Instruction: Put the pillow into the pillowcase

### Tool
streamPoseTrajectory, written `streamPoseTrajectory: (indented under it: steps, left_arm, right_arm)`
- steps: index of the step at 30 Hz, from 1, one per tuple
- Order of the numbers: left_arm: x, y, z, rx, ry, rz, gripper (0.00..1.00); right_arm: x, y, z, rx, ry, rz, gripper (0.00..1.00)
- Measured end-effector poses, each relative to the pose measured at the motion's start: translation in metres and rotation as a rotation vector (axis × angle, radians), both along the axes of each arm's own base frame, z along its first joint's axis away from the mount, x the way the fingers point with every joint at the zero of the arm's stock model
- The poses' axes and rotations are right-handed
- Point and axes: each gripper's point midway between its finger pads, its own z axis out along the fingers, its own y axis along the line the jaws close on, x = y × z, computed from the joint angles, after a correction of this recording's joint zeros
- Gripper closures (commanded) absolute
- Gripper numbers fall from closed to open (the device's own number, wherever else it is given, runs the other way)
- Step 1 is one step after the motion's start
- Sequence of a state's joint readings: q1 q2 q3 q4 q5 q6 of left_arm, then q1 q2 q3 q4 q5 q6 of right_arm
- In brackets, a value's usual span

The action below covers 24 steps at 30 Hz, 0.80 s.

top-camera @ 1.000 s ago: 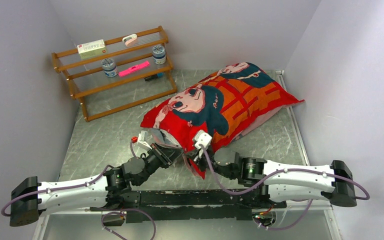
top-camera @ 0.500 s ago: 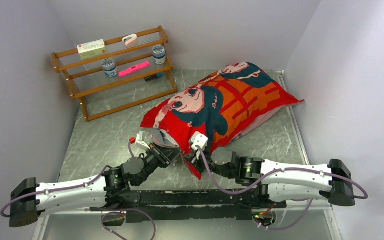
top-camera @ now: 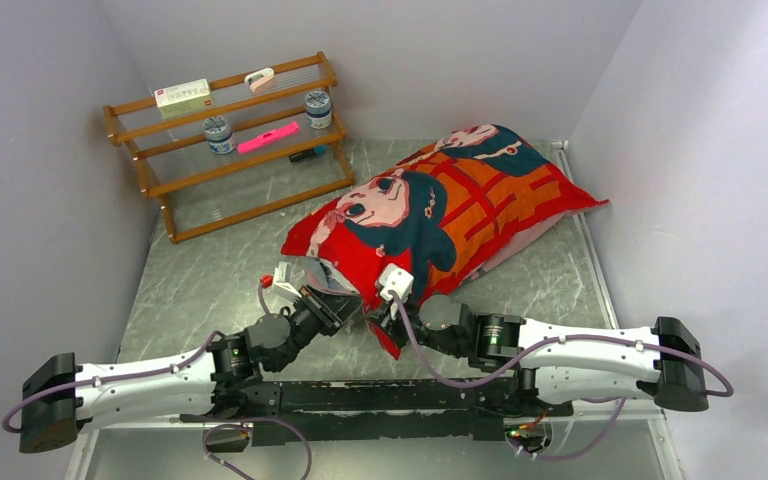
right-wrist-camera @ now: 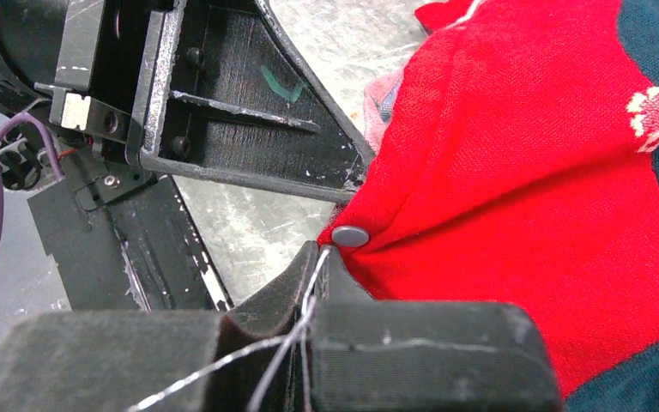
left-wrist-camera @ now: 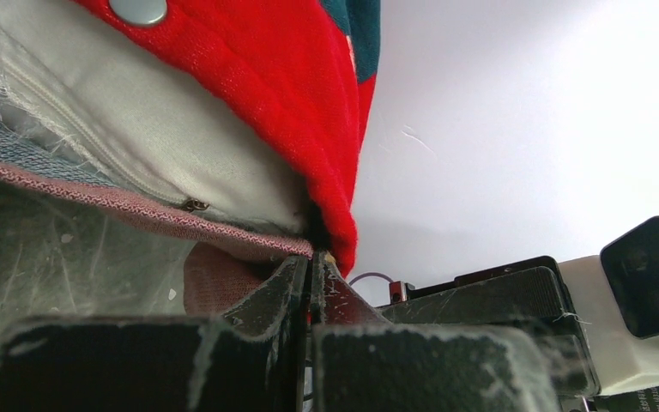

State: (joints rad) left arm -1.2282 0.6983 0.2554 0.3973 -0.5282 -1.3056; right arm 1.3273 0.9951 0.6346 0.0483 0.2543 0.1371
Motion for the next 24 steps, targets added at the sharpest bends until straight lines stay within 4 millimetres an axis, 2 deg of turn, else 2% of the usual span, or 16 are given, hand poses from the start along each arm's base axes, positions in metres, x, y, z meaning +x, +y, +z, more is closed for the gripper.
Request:
streamPoseTrajectory:
  steps: [4,7,14,15,17,19,21,24]
  left_arm:
    - [0.001,-0.003,-0.001,-0.009,0.010,0.001,0.95]
    - [0.001,-0.004,-0.001,-0.021,0.014,0.001,0.95]
    - [0.001,-0.003,0.001,-0.031,0.014,0.002,0.95]
    - [0.001,-0.003,0.001,-0.032,0.013,0.002,0.95]
    - [0.001,-0.003,0.002,-0.036,0.012,0.002,0.95]
    - [0.001,-0.003,0.002,-0.037,0.012,0.002,0.95]
    - [0.001,-0.003,0.002,-0.038,0.012,0.002,0.95]
    - [0.001,-0.003,0.002,-0.048,0.014,0.002,0.95]
  right_arm:
    - [0.001,-0.001,0.000,0.004,0.009,-0.014,0.99]
    - [0.002,-0.001,0.001,0.012,0.016,-0.028,0.84]
    - [-0.001,-0.013,0.016,0.069,0.054,-0.055,0.69]
    - [-0.002,-0.016,0.019,0.081,0.064,-0.059,0.69]
    - [-0.004,-0.022,0.027,0.114,0.080,-0.069,0.78]
    - [-0.005,-0.027,0.035,0.146,0.093,-0.083,0.81]
    - [-0.004,-0.030,0.041,0.177,0.108,-0.100,0.80]
    - [-0.002,-0.032,0.043,0.195,0.125,-0.126,0.71]
